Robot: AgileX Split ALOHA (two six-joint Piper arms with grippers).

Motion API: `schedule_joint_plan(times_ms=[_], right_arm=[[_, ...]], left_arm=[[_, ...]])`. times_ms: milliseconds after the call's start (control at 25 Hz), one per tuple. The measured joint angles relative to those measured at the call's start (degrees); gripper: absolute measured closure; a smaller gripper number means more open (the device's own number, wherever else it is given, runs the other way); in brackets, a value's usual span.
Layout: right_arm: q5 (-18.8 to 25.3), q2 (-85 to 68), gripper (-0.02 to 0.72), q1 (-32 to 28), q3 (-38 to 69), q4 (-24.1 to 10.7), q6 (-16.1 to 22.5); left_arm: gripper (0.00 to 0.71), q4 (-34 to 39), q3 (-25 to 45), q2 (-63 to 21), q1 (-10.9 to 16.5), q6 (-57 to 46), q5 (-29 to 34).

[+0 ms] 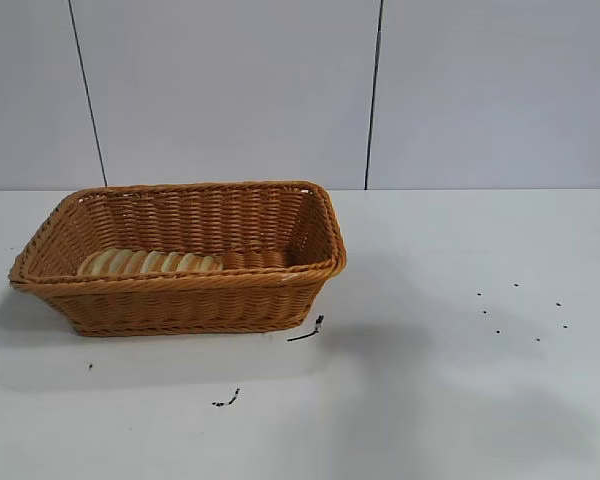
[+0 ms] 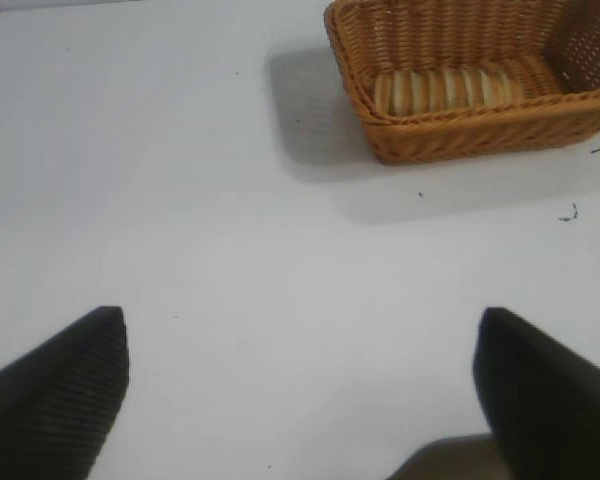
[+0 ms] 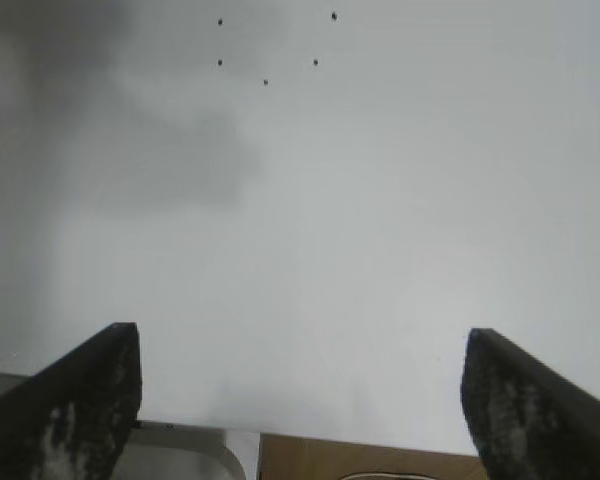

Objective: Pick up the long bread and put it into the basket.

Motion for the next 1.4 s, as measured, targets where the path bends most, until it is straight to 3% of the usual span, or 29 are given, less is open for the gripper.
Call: schedule_joint_plan(times_ms=[280, 680, 960, 1120, 1400], right_arm=[[-0.2, -22.8, 0.104, 0.0, 6.0, 1.3, 0.0], [-0.4, -23.5, 0.104, 2.0, 6.1, 0.1, 0.6], [-2.7, -23.5, 0.104, 2.0, 6.6, 0.0, 0.6], [-6.4, -23.5, 0.104, 2.0, 8.1, 0.9, 1.2], [-7.2, -23.5, 0.104, 2.0, 8.5, 1.2, 1.7]], left_arm=[[0.014, 0.0, 0.0, 0.0, 0.0, 0.0, 0.0], [0.014, 0.0, 0.0, 0.0, 0.0, 0.0, 0.0], [0.014, 0.0, 0.0, 0.0, 0.0, 0.0, 0.0], [0.014, 0.0, 0.0, 0.0, 0.0, 0.0, 0.0], [0.014, 0.0, 0.0, 0.0, 0.0, 0.0, 0.0]])
